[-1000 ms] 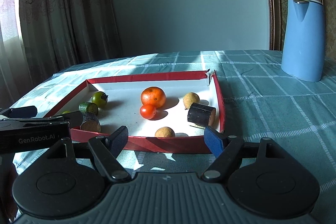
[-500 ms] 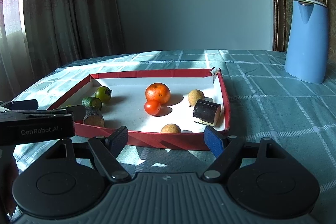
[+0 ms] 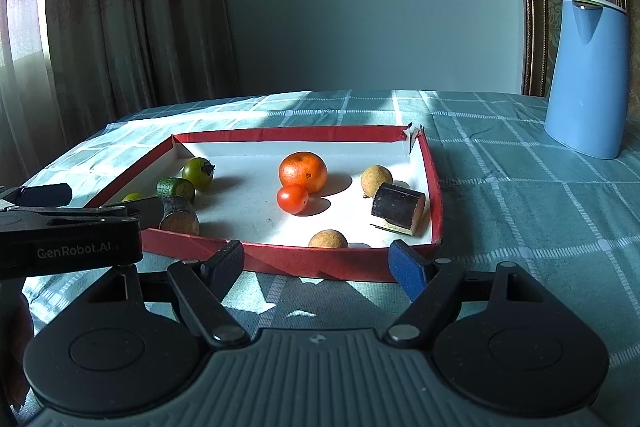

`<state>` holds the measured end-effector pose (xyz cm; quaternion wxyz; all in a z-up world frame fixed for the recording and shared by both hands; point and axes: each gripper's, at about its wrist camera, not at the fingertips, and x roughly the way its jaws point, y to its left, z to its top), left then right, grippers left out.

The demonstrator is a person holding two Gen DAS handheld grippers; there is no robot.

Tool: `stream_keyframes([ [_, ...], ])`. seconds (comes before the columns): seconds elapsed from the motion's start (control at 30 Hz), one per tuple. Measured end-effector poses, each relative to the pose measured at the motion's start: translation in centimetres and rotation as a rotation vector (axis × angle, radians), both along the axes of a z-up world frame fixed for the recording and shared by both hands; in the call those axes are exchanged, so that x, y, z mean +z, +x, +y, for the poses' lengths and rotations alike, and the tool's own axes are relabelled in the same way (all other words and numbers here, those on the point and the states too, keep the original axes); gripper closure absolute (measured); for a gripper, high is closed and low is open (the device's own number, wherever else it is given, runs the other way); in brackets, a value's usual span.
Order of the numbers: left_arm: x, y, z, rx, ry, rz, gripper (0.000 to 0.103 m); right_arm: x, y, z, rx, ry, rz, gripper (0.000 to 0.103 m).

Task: Organize fruits

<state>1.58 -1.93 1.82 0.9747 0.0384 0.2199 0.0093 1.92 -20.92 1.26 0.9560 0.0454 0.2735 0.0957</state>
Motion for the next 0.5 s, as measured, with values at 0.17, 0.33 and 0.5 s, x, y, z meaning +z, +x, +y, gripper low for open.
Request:
stream_keyframes([
  [0.17,0.02,0.20,0.25,0.006,-0.011,0.011,0.000,-0.06,0.01,0.05,0.002,-0.003,0.003,0.024],
  [0.33,0.03,0.18,0.28,0.008,-0.008,0.007,0.000,-0.06,0.00,0.08,0.003,-0.005,0.003,0.024],
  [0.5,-0.02,0.19,0.16,0.007,0.001,0.008,0.000,-0.05,0.00,0.07,0.002,-0.005,0.003,0.023],
])
